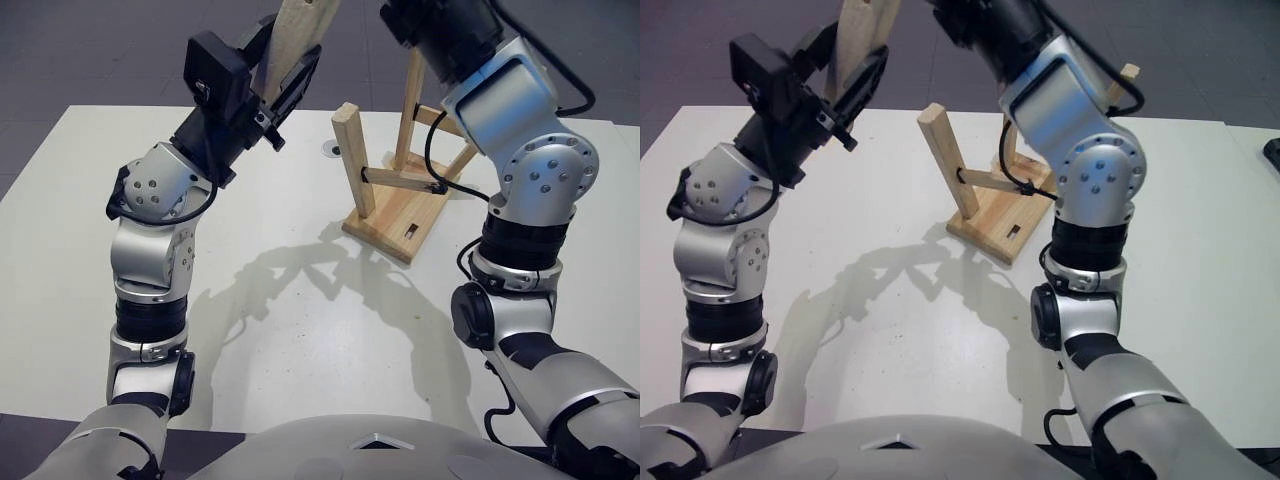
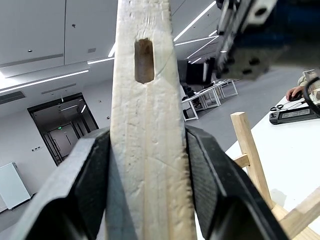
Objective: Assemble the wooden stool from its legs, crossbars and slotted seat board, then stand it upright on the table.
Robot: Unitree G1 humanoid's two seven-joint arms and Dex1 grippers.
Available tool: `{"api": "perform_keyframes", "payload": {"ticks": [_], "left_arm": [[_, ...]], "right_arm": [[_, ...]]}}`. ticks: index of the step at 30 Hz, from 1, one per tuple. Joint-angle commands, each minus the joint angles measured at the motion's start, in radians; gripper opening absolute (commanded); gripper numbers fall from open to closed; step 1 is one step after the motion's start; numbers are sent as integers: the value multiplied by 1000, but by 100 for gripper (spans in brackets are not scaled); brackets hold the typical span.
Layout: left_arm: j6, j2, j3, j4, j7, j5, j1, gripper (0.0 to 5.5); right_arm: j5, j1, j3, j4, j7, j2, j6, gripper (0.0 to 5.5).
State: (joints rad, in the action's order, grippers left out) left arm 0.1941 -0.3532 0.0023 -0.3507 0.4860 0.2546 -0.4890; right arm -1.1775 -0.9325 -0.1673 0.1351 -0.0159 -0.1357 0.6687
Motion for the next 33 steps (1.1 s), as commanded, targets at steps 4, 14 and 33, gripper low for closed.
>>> {"api": "perform_keyframes", "payload": {"ticks": [4, 14, 33], "left_arm": [[-34, -9, -23, 14, 14, -30, 20, 205], [-49, -25, -30, 26, 29, -43, 30, 205], [-80, -28, -28, 63, 28, -66, 29, 205]], "right_arm": [[-35, -42, -49, -24, -6, 8, 24, 441], [-78, -11, -62, -3, -38, 17, 59, 293], [-57, 19, -61, 29, -23, 2, 69, 102]]}}
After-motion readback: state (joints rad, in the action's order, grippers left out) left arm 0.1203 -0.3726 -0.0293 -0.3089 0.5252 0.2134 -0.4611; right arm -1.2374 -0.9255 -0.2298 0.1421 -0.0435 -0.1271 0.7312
